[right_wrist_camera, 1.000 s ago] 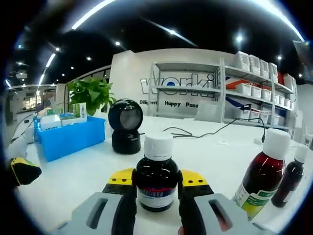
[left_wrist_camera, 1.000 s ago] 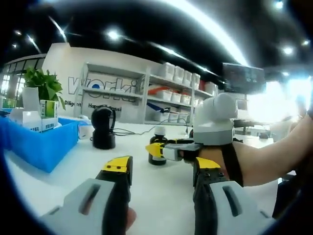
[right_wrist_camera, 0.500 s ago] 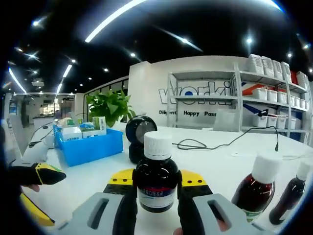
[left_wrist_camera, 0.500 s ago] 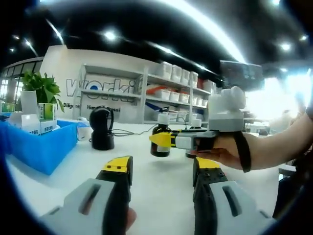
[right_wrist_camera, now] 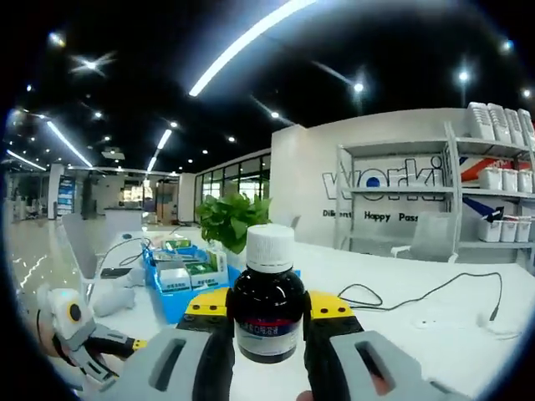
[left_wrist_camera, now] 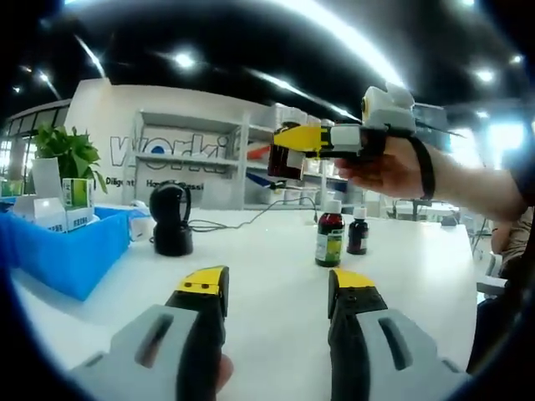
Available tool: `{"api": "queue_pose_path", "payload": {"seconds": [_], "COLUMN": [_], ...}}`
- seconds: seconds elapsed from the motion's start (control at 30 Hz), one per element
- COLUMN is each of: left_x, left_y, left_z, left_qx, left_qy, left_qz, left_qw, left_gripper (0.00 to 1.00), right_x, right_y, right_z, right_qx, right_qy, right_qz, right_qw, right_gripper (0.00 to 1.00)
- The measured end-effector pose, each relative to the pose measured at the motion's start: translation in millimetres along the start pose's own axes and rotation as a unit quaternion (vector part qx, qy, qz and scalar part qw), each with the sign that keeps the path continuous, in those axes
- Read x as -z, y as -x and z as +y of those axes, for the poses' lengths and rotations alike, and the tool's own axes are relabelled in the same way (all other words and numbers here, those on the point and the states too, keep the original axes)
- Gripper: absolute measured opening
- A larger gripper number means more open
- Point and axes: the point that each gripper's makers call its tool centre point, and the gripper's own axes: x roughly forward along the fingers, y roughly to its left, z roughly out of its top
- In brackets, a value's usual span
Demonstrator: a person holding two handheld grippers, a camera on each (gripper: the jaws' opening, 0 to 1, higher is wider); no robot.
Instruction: Rotate the medicine bottle to make it face forward pick up the medicine bottle inspect the drug traceability code place the medicine on the table
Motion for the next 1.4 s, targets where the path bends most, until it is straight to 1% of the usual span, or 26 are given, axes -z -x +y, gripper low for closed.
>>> {"api": "queue_pose_path", "payload": {"seconds": [0.1, 0.13, 0.2, 0.23, 0.27, 0.3, 0.33, 0.43, 0.5, 0.6, 0.7, 0.73, 0.8, 0.83, 0.93, 1.0, 1.07, 1.13, 1.2, 1.27, 1.33, 1.4], "left_x": [0.3, 0.2, 0.1, 0.5, 0.9, 1.8, 2.5, 3.9, 3.7, 3.7, 4.8, 5.1, 5.6, 5.6, 6.1, 6.5, 6.8, 7.0, 7.1, 6.9, 6.8, 7.0], "left_y": [0, 0, 0, 0, 0, 0, 0, -1, -1, -1, -2, -2, -2, -2, -2, -2, -2, -2, -2, -2, -2, -2], "left_z": [0.3, 0.7, 0.7, 0.4, 0.0, 0.2, -0.5, 0.6, 1.9, 2.0, -0.4, -0.6, 0.1, 0.2, 0.5, 0.1, -0.5, -0.4, -0.2, -0.8, -0.9, -2.0], "left_qx": [-0.003, -0.005, -0.007, -0.006, -0.005, -0.004, -0.002, -0.003, -0.010, -0.009, -0.006, -0.006, -0.008, -0.009, -0.009, -0.006, -0.005, -0.005, -0.006, -0.005, -0.004, -0.002], "left_qy": [-0.001, -0.004, -0.007, -0.007, -0.008, -0.010, -0.012, -0.018, -0.022, -0.019, -0.022, -0.024, -0.027, -0.027, -0.027, -0.028, -0.030, -0.033, -0.036, -0.036, -0.036, -0.036], "left_qz": [0.001, 0.002, 0.003, 0.004, 0.005, 0.007, 0.008, 0.011, 0.011, 0.010, 0.013, 0.014, 0.015, 0.015, 0.015, 0.016, 0.017, 0.017, 0.017, 0.017, 0.017, 0.018], "left_qw": [1.0000, 1.0000, 0.9999, 0.9999, 0.9999, 0.9999, 0.9999, 0.9998, 0.9997, 0.9997, 0.9997, 0.9996, 0.9995, 0.9995, 0.9995, 0.9995, 0.9994, 0.9993, 0.9992, 0.9992, 0.9992, 0.9992], "left_gripper": [0.39, 0.39, 0.39, 0.39, 0.39, 0.39, 0.39, 0.39, 0.39, 0.39, 0.38, 0.38, 0.39, 0.39, 0.39, 0.38, 0.38, 0.38, 0.38, 0.38, 0.38, 0.38], "right_x": [-12.6, -14.9, -22.4, -28.8, -32.1, -35.8, -37.5, -44.7, -50.1, -57.6, -59.7, -59.4, -57.9, -56.4, -54.2, -47.8, -41.8, -35.0, -24.4, -18.0, -9.8, -1.4], "right_y": [0, 0, -1, -2, -3, -5, -6, -11, -17, -29, -40, -44, -53, -53, -64, -72, -80, -88, -94, -100, -106, -109], "right_z": [-11, -14, -20, -20, -26, -34, -37, -45, -52, -62, -64, -65, -66, -58, -55, -52, -47, -47, -43, -42, -43, -41], "right_qx": [-0.003, -0.005, -0.020, -0.039, -0.040, -0.045, -0.049, -0.067, -0.071, -0.076, -0.090, -0.100, -0.107, -0.111, -0.120, -0.126, -0.145, -0.145, -0.157, -0.159, -0.161, -0.165], "right_qy": [0.019, 0.019, 0.014, -0.002, -0.017, -0.010, -0.007, -0.017, -0.013, -0.012, -0.007, -0.015, -0.014, -0.010, -0.003, 0.003, -0.006, 0.003, 0.008, 0.012, 0.024, 0.025], "right_qz": [-0.005, -0.006, -0.012, -0.024, -0.024, -0.023, -0.023, -0.019, -0.019, -0.020, -0.018, -0.015, -0.015, -0.013, -0.008, -0.001, 0.007, 0.010, 0.017, 0.023, 0.035, 0.041], "right_qw": [0.9998, 0.9998, 0.9996, 0.9990, 0.9988, 0.9987, 0.9985, 0.9975, 0.9972, 0.9968, 0.9957, 0.9947, 0.9941, 0.9937, 0.9928, 0.9920, 0.9894, 0.9894, 0.9875, 0.9869, 0.9860, 0.9851], "right_gripper": [0.26, 0.26, 0.27, 0.27, 0.27, 0.27, 0.27, 0.27, 0.27, 0.27, 0.27, 0.27, 0.27, 0.27, 0.27, 0.27, 0.27, 0.27, 0.27, 0.27, 0.27, 0.27]}}
